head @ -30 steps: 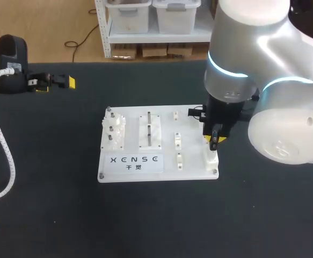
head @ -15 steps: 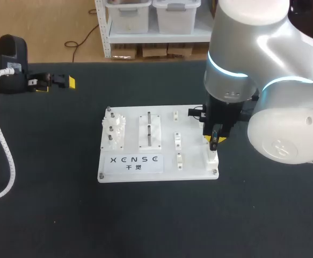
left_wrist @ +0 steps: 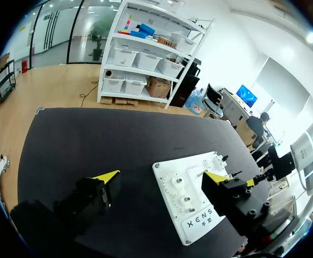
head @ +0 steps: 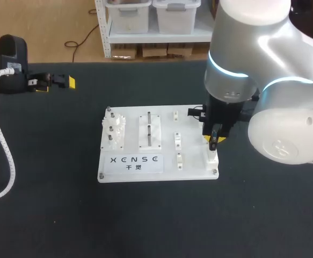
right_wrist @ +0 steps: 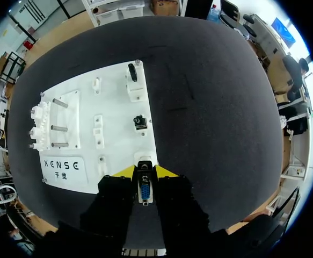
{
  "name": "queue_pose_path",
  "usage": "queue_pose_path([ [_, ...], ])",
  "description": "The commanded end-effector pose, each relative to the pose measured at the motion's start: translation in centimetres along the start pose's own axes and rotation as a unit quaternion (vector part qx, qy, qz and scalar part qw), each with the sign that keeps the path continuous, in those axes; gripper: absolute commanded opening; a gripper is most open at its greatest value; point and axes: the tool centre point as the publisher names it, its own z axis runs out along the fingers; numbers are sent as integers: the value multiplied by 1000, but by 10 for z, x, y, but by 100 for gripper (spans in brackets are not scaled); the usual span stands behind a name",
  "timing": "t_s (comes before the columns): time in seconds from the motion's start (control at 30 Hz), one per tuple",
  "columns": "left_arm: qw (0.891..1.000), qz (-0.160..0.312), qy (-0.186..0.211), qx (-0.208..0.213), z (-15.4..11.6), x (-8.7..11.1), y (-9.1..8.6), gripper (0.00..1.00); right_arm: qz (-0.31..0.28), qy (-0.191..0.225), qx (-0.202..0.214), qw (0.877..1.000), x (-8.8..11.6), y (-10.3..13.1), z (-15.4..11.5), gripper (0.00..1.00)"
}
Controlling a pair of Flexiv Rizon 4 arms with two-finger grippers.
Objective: Insert the USB connector, Ethernet cable, and multi-pin plug into their matching sockets one by one.
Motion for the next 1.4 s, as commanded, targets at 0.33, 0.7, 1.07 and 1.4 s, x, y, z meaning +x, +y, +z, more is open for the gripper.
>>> queue_pose_path([
  [0.33, 1000, 0, 0, 0, 0, 0, 0, 100, -4, -2, 7, 1000, 3, 0, 3, 0],
  [0.7, 1000, 0, 0, 0, 0, 0, 0, 100, -2, 1, 13, 1000, 4, -3, 9, 0],
  [1.07, 1000, 0, 0, 0, 0, 0, 0, 100, -10, -2, 27, 1000, 5, -4, 11, 0],
  [1.4, 1000, 0, 0, 0, 0, 0, 0, 100, -13, -1, 39, 999, 9, -7, 14, 0],
])
